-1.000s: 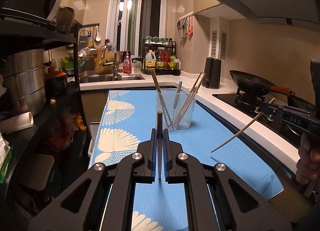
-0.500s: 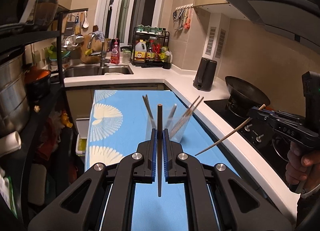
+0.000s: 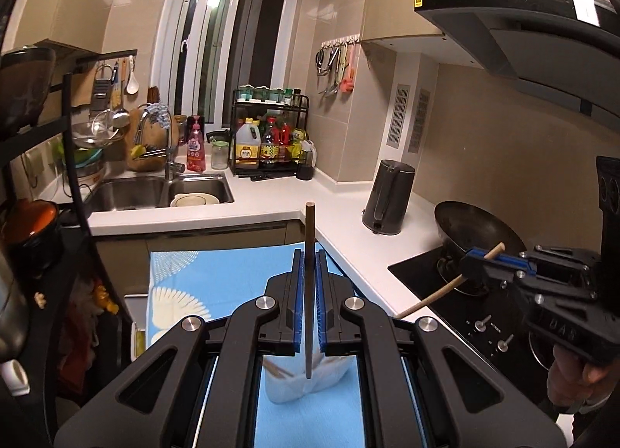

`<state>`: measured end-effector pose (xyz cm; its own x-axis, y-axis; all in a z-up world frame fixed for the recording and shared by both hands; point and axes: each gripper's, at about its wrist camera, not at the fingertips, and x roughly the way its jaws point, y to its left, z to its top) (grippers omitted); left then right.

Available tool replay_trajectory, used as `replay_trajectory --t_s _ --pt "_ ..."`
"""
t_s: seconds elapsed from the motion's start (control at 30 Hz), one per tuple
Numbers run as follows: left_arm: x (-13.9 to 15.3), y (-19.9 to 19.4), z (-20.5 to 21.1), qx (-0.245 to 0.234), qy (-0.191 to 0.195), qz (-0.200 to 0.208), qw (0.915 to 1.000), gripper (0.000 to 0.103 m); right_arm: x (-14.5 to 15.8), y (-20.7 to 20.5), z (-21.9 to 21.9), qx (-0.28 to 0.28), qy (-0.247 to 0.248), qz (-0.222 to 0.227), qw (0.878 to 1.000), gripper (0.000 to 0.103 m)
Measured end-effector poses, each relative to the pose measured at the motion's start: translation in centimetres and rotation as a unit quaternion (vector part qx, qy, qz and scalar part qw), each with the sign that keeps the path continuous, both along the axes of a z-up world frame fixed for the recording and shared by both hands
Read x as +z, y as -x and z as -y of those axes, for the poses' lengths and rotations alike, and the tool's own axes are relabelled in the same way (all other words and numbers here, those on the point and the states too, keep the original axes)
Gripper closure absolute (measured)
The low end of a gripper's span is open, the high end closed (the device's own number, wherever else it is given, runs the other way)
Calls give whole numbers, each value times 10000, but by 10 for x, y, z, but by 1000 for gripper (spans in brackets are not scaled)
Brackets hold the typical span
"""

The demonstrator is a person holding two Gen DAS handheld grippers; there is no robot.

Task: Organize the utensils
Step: 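Lower the chopsticks into the container and open both tools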

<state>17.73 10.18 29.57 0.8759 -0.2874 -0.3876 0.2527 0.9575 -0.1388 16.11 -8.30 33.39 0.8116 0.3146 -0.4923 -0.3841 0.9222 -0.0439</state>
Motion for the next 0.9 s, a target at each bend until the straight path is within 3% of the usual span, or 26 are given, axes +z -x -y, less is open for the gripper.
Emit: replay_trajectory --t_s 0.23,0.5,0.53,0.57,0.6,0.83,0.9 --pt "-43 -56 6 94 -94 -431 9990 97 -37 -50 -11 57 74 -485 9988 97" --pt "-96 -85 21 -175 -425 -1012 9938 95 -86 -83 -21 24 196 -934 9954 96" --pt "-96 -85 21 -175 -473 -963 9941 91 -90 -85 -22 -18 263 -945 9952 88" --pt "-94 -82 21 -179 -525 -863 9947 77 -92 -85 -22 -104 298 -930 9952 80" --pt "-89 -78 21 -186 -546 -735 9956 66 -92 -84 -21 -155 282 -890 9955 63" --pt "-55 -44 4 36 -270 -195 9994 62 -62 -58 -11 -290 160 -357 9988 61" --pt "-47 -25 1 154 -222 -3 9996 51 -48 -41 -4 -315 59 -88 9994 59"
